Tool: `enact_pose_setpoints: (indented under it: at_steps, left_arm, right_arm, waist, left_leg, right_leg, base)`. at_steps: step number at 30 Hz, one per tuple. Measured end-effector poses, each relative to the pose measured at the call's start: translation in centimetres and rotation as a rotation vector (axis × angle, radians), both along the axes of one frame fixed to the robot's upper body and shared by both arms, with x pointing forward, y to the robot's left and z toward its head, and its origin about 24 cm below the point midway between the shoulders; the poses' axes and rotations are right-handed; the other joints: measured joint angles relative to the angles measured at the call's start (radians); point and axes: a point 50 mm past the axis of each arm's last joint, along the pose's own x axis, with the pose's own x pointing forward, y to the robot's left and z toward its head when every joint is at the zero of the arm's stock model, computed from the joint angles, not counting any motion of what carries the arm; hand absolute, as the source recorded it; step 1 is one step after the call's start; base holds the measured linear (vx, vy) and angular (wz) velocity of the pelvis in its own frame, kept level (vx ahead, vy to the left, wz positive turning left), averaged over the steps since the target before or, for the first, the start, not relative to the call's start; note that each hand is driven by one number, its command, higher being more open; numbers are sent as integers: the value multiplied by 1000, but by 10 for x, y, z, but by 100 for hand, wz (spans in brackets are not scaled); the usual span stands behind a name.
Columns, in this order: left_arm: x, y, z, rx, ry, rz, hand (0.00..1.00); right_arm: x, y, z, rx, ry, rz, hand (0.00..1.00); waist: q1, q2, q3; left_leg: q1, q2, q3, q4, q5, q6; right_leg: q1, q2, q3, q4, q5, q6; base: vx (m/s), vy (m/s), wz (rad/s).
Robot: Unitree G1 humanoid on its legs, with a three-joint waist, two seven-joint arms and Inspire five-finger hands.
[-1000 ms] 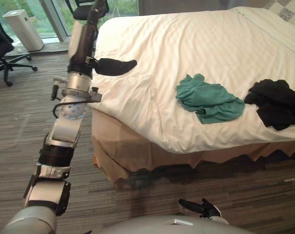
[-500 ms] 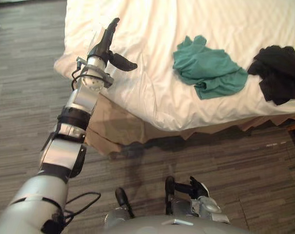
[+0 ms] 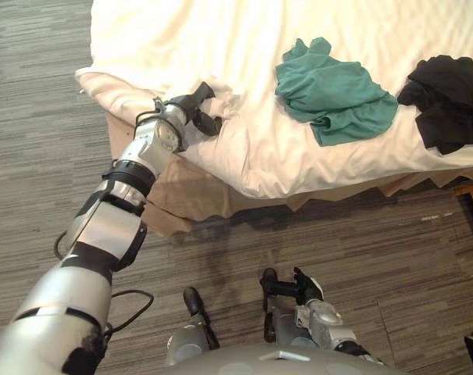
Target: Tidy up the quilt and then pick up the clothes from the bed and put them into the laundry hamper
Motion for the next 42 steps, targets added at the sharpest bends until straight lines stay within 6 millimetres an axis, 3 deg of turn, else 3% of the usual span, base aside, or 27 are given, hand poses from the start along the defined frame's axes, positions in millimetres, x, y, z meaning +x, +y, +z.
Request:
enact_pose_setpoints:
  at_steps: [3, 5, 7, 8, 13, 18, 22, 24, 27, 29, 30, 31, 33, 36, 39, 42]
  left_arm:
    - [-25, 6, -16, 44, 4, -109, 0]
    - [-60, 12, -51, -98, 119, -212, 0]
    - [-81, 13, -69, -181, 165, -254, 0]
    - [-97, 20, -81, -242, 182, -248, 100]
    - [-149, 72, -133, -443, 246, 22, 100]
    - [-184, 91, -160, -598, 252, 189, 100]
    - [-200, 106, -187, -684, 280, 343, 100]
    - [-211, 124, -202, -650, 300, 471, 100]
    - [-249, 174, -224, -613, 294, 809, 100]
    - [-298, 215, -235, -618, 248, 1160, 100]
    - [-309, 221, -237, -616, 239, 1227, 100]
    - [-336, 229, -242, -600, 246, 1341, 100]
    - [-376, 229, -255, -584, 315, 1475, 100]
    - [-400, 199, -282, -636, 438, 1545, 100]
    - [-398, 158, -304, -691, 559, 1482, 100]
    - [-379, 114, -318, -752, 649, 1337, 100]
  right_arm:
    - [-7, -5, -3, 3, 20, -39, 100]
    - [-18, -12, -7, -17, 51, -53, 100]
    - [-27, -18, -9, -33, 73, -53, 100]
    - [-32, -19, -11, -34, 90, -55, 100]
    - [-44, -19, -16, -4, 137, -75, 100]
    - [-57, -22, -20, 13, 170, -110, 100]
    - [-66, -27, -22, 12, 196, -139, 100]
    - [-70, -28, -23, 15, 203, -143, 100]
    - [-76, -31, -25, 22, 226, -176, 100]
    - [-83, -36, -26, 36, 239, -244, 100]
    - [-85, -37, -26, 44, 242, -272, 100]
    - [-92, -40, -27, 51, 255, -314, 100]
    - [-102, -44, -28, 63, 269, -389, 100]
    - [-113, -49, -29, 77, 282, -501, 100]
    - [-118, -54, -28, 66, 282, -551, 100]
    - [-113, -64, -24, 61, 233, -671, 100]
  waist:
    - [8, 8, 0]
    - [17, 36, -9]
    - [40, 49, -34]
    - [64, 46, -50]
    - [80, 23, -72]
    - [83, -10, -103]
    - [83, -10, -104]
    - [83, -10, -103]
    - [83, -10, -103]
    - [85, -11, -104]
    - [85, -12, -105]
    - [91, -13, -109]
    - [101, -16, -113]
    - [113, -18, -114]
    - [109, -20, -120]
    - [82, -40, -136]
  left_leg:
    - [41, -10, -12, -5, 3, 1]
    - [108, -6, -36, -6, 2, -1]
    - [120, -3, -44, -9, -15, -2]
    - [118, -7, -50, -10, -19, 0]
    - [169, -28, -94, -10, -14, 6]
    - [176, -35, -154, -10, -14, 7]
    - [191, -35, -183, -10, -14, 6]
    - [198, -37, -200, -11, -14, 6]
    - [201, -30, -220, -11, -14, 5]
    - [200, -29, -232, -10, -14, 3]
    - [202, -29, -234, -11, -16, 2]
    - [202, -30, -235, -11, -17, 0]
    - [203, -34, -238, -11, -18, 1]
    - [205, -45, -237, -11, -18, 4]
    - [206, -48, -226, -12, -22, 11]
    - [206, -46, -205, -12, -29, 12]
  right_leg:
    - [66, -9, -19, -38, -1, -1]
    - [161, -7, -58, -48, -9, -8]
    - [182, -6, -69, -45, -22, -16]
    - [186, -11, -83, -45, -31, -17]
    - [266, -33, -136, -43, -70, -20]
    - [306, -40, -195, -34, -96, -15]
    - [332, -41, -223, -25, -116, -11]
    - [345, -36, -241, -24, -127, -12]
    - [355, -30, -258, -17, -142, -13]
    - [364, -30, -279, -7, -154, -13]
    - [368, -31, -283, -7, -156, -12]
    - [371, -34, -286, -8, -157, -12]
    - [375, -41, -289, -9, -157, -11]
    - [378, -54, -288, -5, -155, -8]
    - [371, -60, -276, 4, -154, -6]
    - [355, -60, -258, 11, -156, -11]
  base:
    - [12, -10, 17]
    - [32, -13, 41]
    - [4, 12, 32]
    - [-4, 13, 34]
    - [-8, 1, 26]
    - [21, -9, 33]
    - [45, -18, 24]
    - [32, -24, 17]
    - [26, -27, 18]
    - [33, -27, 29]
    - [33, -2, 20]
    - [28, 9, 13]
    - [6, 21, 9]
    - [-44, 40, 3]
    - [-80, 47, -10]
    - [-53, 19, -20]
